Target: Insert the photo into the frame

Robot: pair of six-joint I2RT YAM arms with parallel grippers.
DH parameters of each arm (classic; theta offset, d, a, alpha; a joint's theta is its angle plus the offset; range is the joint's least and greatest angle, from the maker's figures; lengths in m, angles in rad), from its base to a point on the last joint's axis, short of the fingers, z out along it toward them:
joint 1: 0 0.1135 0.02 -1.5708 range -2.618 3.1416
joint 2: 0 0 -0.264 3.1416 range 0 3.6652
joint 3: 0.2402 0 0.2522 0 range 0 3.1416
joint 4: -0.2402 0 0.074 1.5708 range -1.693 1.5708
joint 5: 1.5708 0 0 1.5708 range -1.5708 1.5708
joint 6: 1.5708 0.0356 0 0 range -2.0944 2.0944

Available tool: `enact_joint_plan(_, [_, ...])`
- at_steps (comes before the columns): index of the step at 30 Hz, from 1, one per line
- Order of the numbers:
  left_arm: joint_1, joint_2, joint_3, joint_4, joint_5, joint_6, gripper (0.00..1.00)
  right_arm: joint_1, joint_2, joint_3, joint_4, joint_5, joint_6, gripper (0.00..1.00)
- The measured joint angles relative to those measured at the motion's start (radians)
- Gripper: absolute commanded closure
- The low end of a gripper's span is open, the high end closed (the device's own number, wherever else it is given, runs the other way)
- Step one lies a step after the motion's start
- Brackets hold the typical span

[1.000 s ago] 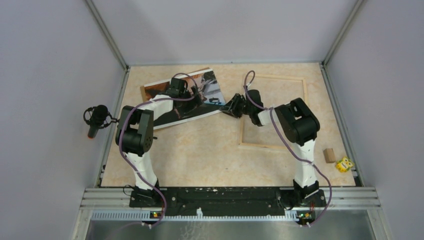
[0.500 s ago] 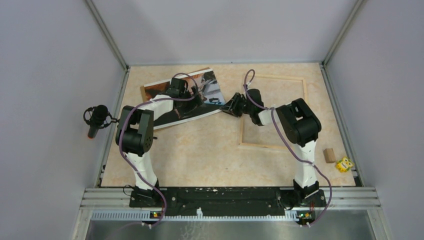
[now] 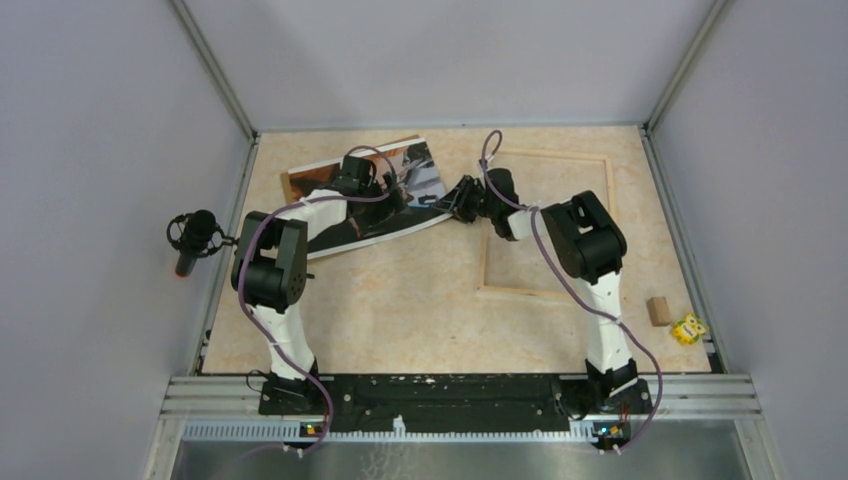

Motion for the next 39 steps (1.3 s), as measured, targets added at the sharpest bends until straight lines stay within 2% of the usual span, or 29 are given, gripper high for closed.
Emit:
enact_joint_plan(3, [-0.001,0.0,0.002,-0.002,-0.001,0.005,0.02,-0.002,0.028,0.045,-0.008,-0.018,0.0,0.74])
enact_joint_plan(6, [-0.003,-0.005,0.002,-0.006,-0.006,0.017,0.02,-0.004,0.058,0.109,-0.049,-0.028,-0.023,0.92])
enact_joint_plan(8, [-0.009,-0.014,0.002,-0.025,-0.023,0.029,0.02,-0.005,0.062,0.132,-0.087,-0.04,-0.044,1.0])
enact_joint_plan(13, [-0.024,-0.087,-0.005,-0.108,-0.085,0.102,0.02,-0.013,0.046,0.15,-0.175,-0.064,-0.117,1.0])
enact_joint_plan(16, [-0.032,-0.224,-0.036,-0.101,-0.105,0.153,0.02,-0.022,-0.008,0.149,-0.28,-0.068,-0.174,1.0])
enact_joint_plan(21, [-0.05,-0.462,-0.05,-0.035,-0.09,0.205,0.02,-0.026,-0.224,0.151,-0.534,-0.026,-0.305,1.0])
enact_joint_plan(24, [-0.081,-0.54,-0.05,-0.003,-0.086,0.232,0.02,-0.026,-0.39,0.155,-0.681,0.031,-0.386,1.0])
enact_joint_plan(34, [-0.172,-0.618,-0.057,-0.003,-0.133,0.289,0.02,-0.026,-0.983,0.176,-1.085,0.301,-0.729,1.0])
enact_joint_plan(39, [-0.204,-0.67,-0.059,-0.004,-0.164,0.31,0.02,-0.026,-1.315,0.13,-1.129,0.366,-0.983,1.0])
